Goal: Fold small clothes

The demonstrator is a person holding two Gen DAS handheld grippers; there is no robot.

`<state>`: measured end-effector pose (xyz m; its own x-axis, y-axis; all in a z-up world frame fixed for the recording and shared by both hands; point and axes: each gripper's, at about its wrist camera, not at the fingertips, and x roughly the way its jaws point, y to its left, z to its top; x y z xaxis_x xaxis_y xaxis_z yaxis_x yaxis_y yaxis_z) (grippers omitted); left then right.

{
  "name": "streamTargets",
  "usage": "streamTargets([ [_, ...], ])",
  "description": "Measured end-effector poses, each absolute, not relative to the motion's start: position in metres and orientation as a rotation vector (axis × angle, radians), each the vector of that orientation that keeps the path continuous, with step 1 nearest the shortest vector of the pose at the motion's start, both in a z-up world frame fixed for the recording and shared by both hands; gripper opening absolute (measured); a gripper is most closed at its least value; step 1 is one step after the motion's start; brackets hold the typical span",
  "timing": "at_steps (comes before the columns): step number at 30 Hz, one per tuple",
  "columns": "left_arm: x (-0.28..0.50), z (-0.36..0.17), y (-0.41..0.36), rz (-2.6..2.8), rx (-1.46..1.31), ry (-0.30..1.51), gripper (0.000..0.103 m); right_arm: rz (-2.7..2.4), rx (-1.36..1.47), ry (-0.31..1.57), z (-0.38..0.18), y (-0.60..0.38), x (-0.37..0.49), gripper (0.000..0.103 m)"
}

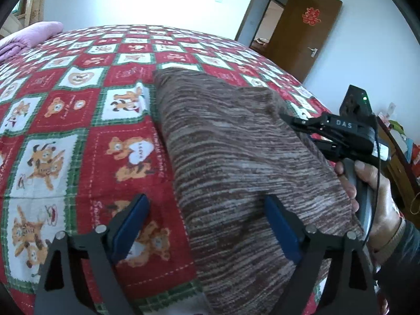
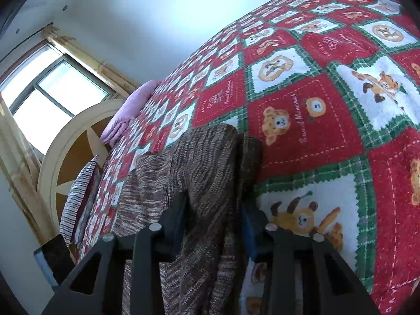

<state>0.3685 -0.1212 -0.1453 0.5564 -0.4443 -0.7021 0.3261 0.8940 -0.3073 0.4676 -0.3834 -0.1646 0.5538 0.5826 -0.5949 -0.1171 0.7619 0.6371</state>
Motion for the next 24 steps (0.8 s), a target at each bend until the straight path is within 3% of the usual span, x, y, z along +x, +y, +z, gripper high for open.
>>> streamTargets([
  [9, 0.371, -0.147, -0.112, -0.563, -0.254, 0.878, 0.089, 0.475, 0.617, 0.895, -0.168, -0.385, 0.464, 0.036],
  [11, 0.37, -0.147, -0.108, -0.592, -0.289, 0.877, 0.078, 0.497, 0.654, 0.894, -0.17, -0.389, 0.465, 0.036],
  [14, 0.372, -0.15, -0.104, -0.595, -0.33, 0.878, 0.077, 0.536, 0.747, 0.877, -0.174, -0.401, 0.465, 0.035],
  [21, 0.37, -0.148, -0.117, -0.563, -0.242, 0.886, 0.079, 0.487, 0.666, 0.864, -0.169, -0.392, 0.46, 0.033],
  [22, 0.369, -0.147, -0.118, -0.557, -0.23, 0.884, 0.077, 0.492, 0.67, 0.866, -0.17, -0.393, 0.461, 0.033],
  [24, 0.369, -0.147, -0.116, -0.55, -0.228, 0.88, 0.061, 0.483, 0.647, 0.872, -0.17, -0.391, 0.461, 0.027],
])
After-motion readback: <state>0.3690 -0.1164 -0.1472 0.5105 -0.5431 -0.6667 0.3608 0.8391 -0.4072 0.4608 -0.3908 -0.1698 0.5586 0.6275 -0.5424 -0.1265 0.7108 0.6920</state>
